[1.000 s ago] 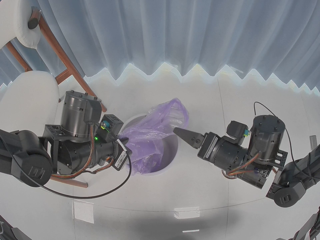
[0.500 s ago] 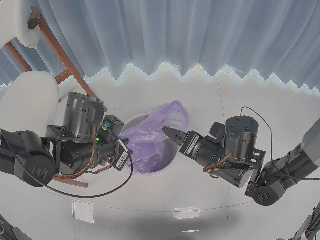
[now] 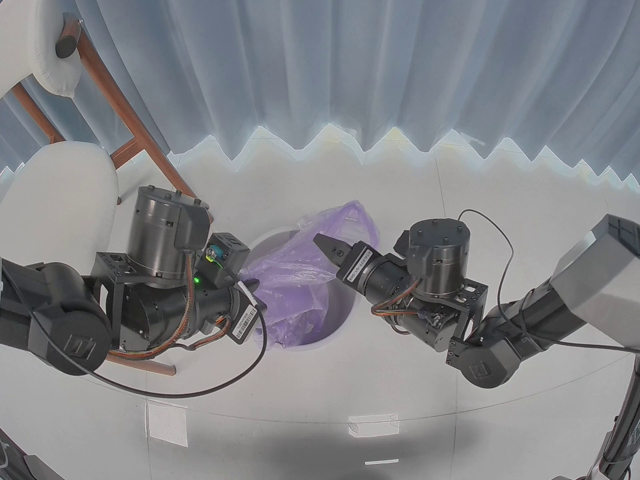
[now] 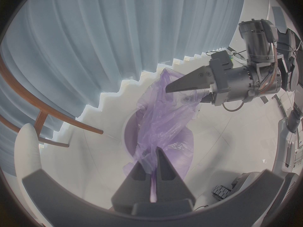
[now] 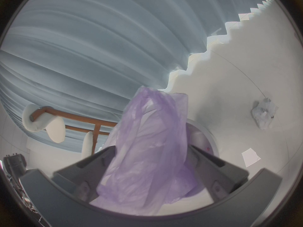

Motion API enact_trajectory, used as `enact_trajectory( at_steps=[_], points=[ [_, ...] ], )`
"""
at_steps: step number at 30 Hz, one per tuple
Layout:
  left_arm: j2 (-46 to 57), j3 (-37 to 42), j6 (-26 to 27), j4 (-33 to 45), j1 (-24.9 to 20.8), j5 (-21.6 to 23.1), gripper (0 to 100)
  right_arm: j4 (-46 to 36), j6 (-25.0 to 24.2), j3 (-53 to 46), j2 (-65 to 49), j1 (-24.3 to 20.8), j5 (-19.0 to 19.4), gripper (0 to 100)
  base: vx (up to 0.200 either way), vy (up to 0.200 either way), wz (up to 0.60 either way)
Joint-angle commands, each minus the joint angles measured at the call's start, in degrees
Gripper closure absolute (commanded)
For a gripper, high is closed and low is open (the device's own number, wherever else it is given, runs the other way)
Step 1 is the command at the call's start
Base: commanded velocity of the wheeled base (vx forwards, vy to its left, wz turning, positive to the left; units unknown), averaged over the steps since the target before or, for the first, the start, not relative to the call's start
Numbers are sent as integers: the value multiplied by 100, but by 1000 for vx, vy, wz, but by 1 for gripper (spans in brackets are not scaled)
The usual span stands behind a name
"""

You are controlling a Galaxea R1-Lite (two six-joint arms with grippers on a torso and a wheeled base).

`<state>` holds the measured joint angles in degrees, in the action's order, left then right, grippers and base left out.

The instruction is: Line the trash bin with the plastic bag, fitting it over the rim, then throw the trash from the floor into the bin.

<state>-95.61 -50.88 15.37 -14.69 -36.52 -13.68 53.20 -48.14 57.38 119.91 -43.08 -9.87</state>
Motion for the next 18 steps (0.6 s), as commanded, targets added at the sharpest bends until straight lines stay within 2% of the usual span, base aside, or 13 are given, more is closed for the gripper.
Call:
enact_trajectory(
  at_steps=[1, 18],
  points=[
    [7, 17, 1, 1, 22, -3, 100, -126, -11, 318, 305, 10, -102, 100, 0, 0, 0],
    [7, 17, -87, 10, 14, -3, 100, -99, 33, 168, -424, 28, -155, 100, 0, 0, 0]
  ],
)
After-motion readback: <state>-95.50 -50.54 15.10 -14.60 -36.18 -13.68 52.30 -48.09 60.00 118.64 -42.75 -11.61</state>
